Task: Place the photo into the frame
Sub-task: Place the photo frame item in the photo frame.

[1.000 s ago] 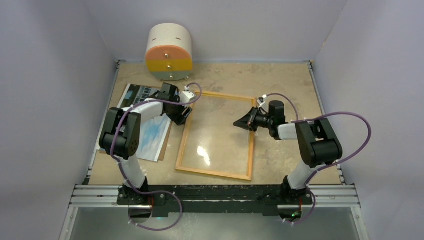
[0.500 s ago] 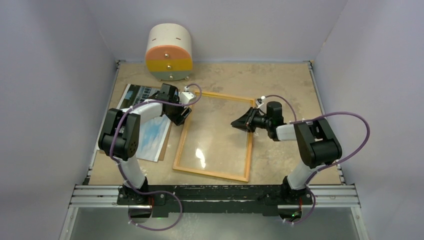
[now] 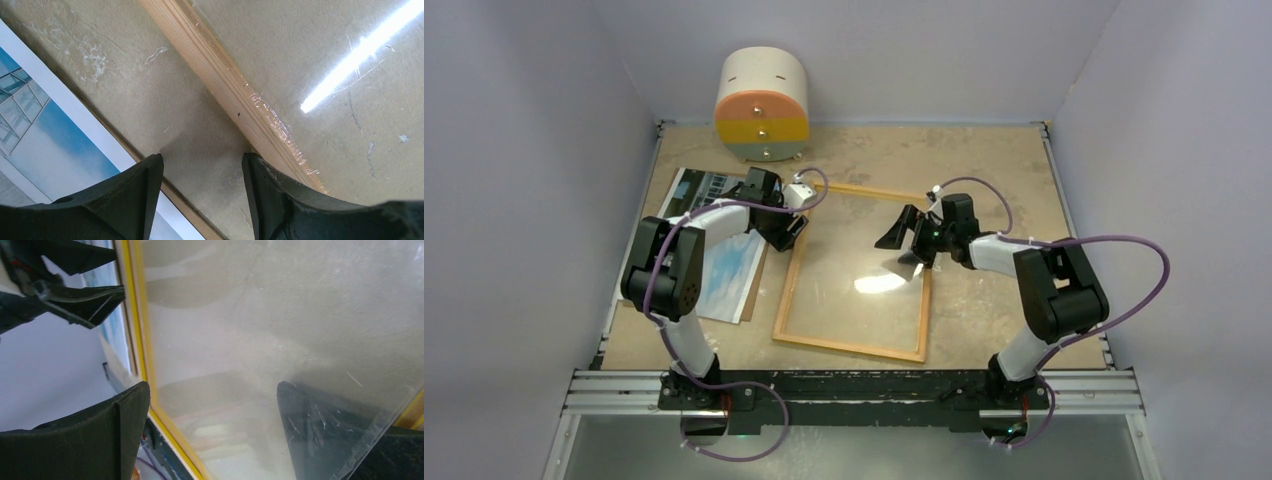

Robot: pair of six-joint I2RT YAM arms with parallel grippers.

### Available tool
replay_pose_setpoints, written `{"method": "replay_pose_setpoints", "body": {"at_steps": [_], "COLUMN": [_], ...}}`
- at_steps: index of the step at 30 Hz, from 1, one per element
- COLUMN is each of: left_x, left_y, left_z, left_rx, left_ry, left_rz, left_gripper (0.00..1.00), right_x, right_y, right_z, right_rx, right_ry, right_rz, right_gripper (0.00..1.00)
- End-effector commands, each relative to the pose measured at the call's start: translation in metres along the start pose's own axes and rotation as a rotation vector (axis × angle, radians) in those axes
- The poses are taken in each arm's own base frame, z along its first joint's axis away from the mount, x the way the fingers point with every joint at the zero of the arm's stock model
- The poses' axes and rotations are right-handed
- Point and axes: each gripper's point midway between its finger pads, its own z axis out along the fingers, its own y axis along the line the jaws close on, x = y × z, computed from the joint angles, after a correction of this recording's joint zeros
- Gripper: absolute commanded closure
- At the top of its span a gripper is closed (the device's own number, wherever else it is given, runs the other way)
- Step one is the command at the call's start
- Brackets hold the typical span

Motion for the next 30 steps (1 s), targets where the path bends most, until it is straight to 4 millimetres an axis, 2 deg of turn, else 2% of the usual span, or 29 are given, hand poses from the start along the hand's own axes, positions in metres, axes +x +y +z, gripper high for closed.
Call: {"method": "replay_pose_setpoints", "body": {"at_steps": [1,15,23,30], "left_x": [0.034,0.04,0.04,0.038], "left_y": [-0.027,-0.025,-0.024,-0.021], "left_z": [0.007,0.009,0.009,0.007], "left_rx": [0.085,0.068,0.063,0.05], "left_ry": [0.111,0.126,0.129,0.126], "left_rz": [-0.003,0.002,0.001,0.004], "left_gripper": [0.37,0.37,0.37,0.37], "right_x": [-0.013,-0.034,-0.041,-0.047], "right_y": [0.0,-0.01,-0.024,-0.018], "right_z": [-0.005,-0.028,-0.046,-0.058], "right_rx": [0.109,0.3,0.425,0.446], "right_ry": [-0.048,-0.154,-0.193,-0.232], "right_rz": [-0.099,-0.187,-0.224,-0.245], "right_gripper": [0.01,0.01,0.01,0.01]}}
